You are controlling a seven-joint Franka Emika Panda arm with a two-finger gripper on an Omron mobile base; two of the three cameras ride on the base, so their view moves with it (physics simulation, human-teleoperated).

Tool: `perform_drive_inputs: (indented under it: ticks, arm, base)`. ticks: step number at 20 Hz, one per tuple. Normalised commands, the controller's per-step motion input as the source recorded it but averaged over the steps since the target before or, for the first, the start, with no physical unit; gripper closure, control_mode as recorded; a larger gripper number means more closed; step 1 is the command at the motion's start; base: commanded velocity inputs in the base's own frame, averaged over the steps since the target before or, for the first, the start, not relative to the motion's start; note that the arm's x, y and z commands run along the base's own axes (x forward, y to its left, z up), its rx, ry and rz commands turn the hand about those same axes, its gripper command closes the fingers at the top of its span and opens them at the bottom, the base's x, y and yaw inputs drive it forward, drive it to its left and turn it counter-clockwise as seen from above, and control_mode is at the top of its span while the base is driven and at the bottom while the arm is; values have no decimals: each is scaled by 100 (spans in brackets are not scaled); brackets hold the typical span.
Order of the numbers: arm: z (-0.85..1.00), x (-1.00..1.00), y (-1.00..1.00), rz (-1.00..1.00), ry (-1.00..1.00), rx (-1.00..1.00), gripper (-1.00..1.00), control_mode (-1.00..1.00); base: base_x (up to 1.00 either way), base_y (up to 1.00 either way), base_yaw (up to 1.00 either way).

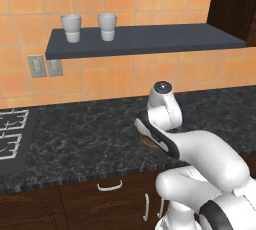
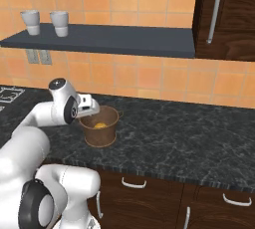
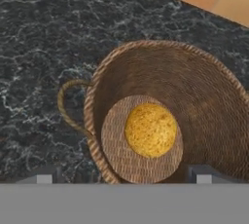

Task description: Open the cabinet, pick up the bread from the cabinet and place it in the basket. Then move the basket to the dining counter.

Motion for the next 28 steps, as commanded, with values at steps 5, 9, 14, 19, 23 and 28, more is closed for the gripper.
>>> perform_drive_inputs:
  ticks: [5, 9, 14, 19, 23, 28]
  arm:
    - [-22, 0, 0, 10, 4, -12, -100, -100]
    - [-15, 0, 0, 5, 7, -7, -100, -100]
    - [-43, 19, 0, 4, 3, -6, -100, -100]
    - [-36, 15, -1, 2, 0, -3, -100, -100]
    - [-25, 0, -2, 0, 1, 0, 100, -100]
    - [-17, 0, -1, 0, 7, 0, 100, -100]
  base:
    - [0, 0, 0]
    - [0, 0, 0]
    - [0, 0, 0]
    - [0, 0, 0]
    - [0, 0, 0]
    - [0, 0, 0]
